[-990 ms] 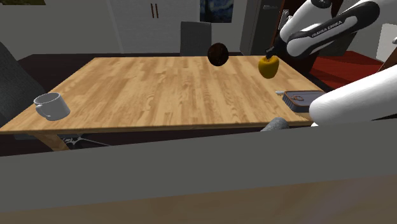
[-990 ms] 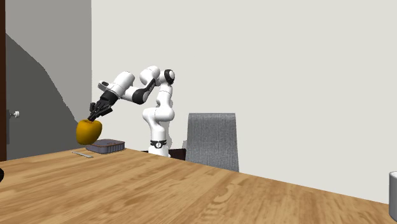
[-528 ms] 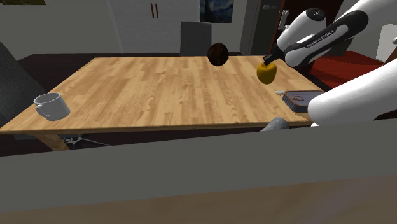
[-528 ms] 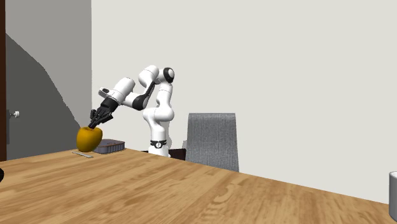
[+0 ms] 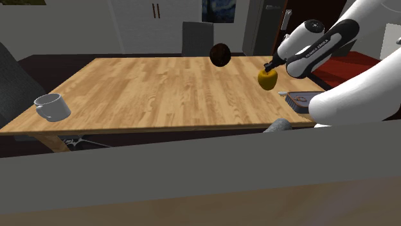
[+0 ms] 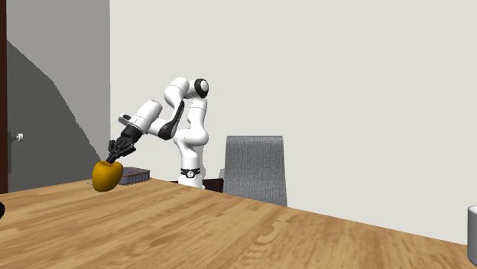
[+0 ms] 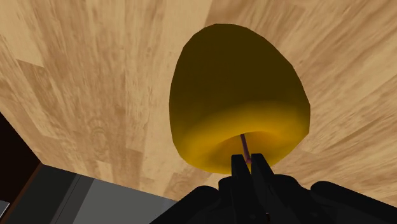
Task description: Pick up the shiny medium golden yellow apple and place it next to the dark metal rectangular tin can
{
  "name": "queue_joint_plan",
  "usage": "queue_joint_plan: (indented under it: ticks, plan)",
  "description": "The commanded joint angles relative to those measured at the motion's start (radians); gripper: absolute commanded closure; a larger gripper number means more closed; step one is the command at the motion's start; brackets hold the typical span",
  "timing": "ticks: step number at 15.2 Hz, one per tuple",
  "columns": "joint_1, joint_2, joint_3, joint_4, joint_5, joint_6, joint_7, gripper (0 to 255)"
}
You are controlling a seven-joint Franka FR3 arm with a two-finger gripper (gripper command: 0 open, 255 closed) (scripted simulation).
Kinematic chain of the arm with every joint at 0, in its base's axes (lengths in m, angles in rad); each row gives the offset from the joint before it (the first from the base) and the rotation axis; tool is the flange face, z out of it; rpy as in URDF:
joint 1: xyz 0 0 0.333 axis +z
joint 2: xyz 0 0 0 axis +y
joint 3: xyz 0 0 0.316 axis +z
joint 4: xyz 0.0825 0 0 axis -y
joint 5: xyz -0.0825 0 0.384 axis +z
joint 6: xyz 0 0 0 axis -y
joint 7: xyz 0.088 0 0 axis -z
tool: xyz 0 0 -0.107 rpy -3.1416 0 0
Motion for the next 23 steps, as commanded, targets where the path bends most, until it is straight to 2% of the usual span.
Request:
queue_joint_plan:
  ticks: [1, 6, 7, 12, 14, 16, 23]
  plan:
    - [-0.008, 0.006, 0.007, 0.0, -0.003, 0.008, 0.004, 255]
    - [-0.009, 0.006, 0.007, 0.0, -0.003, 0.008, 0.004, 255]
    - [-0.009, 0.006, 0.007, 0.0, -0.003, 0.008, 0.004, 0]
    - [-0.009, 0.006, 0.008, 0.0, -0.003, 0.008, 0.004, 0]
    - [0.082, -0.125, -0.072, -0.036, 0.022, -0.098, -0.035, 0]
    - [0.131, -0.245, -0.106, -0.062, 0.047, -0.198, -0.066, 0]
    - [0.13, -0.245, -0.105, -0.062, 0.049, -0.198, -0.068, 0]
